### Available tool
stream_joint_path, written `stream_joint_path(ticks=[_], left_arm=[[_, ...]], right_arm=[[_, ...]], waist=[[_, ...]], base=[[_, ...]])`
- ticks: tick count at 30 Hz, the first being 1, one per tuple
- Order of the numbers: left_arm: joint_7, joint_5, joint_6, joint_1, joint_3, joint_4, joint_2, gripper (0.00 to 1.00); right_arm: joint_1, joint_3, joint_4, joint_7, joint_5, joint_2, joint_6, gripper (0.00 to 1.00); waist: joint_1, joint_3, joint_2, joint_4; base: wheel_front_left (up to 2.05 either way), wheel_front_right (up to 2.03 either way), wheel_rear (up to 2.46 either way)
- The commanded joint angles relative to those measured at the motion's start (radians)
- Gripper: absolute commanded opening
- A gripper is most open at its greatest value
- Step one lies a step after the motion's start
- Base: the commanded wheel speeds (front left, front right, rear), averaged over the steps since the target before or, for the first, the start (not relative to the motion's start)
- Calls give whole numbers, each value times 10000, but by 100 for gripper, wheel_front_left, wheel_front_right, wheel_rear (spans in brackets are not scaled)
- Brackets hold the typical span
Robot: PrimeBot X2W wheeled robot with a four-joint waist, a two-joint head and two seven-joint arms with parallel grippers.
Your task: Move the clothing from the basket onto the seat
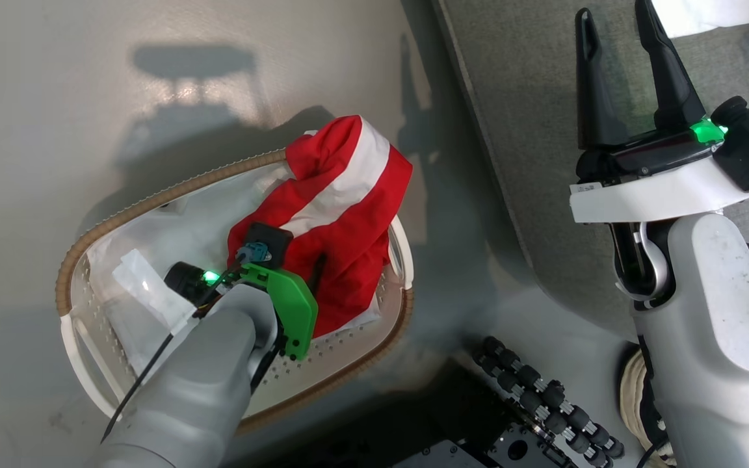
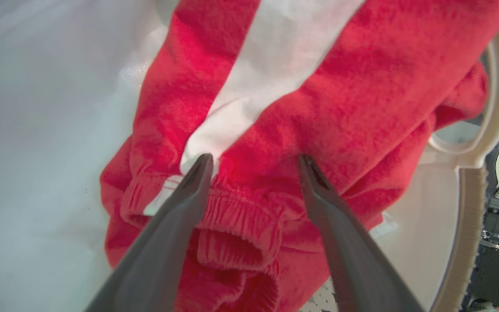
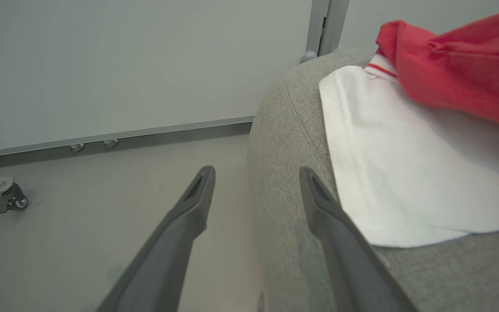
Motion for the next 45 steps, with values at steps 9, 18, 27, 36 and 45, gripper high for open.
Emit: stream_joint_path(ticks=[9, 18, 27, 36, 45], left_arm=[[437, 150, 249, -397, -619, 994, 74, 100], [960, -73, 123, -212, -899, 1094, 76, 0], [228, -600, -10, 198, -861, 819, 74, 0], [-571, -1178, -32, 941, -1077, 221, 62, 0], [-1186, -1715, -34, 1736, -1223, -855, 57, 0]], right_arm=[[-19, 28, -127, -47, -178, -8, -10, 100], [-2, 9, -45, -47, -86, -8, -10, 100], [-210, 6, 297, -47, 221, -9, -10, 100], [232, 95, 784, -47, 71, -16, -10, 100], [1084, -100, 1190, -47, 13, -38, -12, 100]], waist=[[-1, 98, -1, 87], [-1, -12, -1, 24], [-1, -867, -1, -98], [-1, -2587, -1, 372], [-1, -4398, -1, 1262]], base=[[0, 0, 0], [0, 0, 0], [0, 0, 0], [0, 0, 0], [0, 0, 0]])
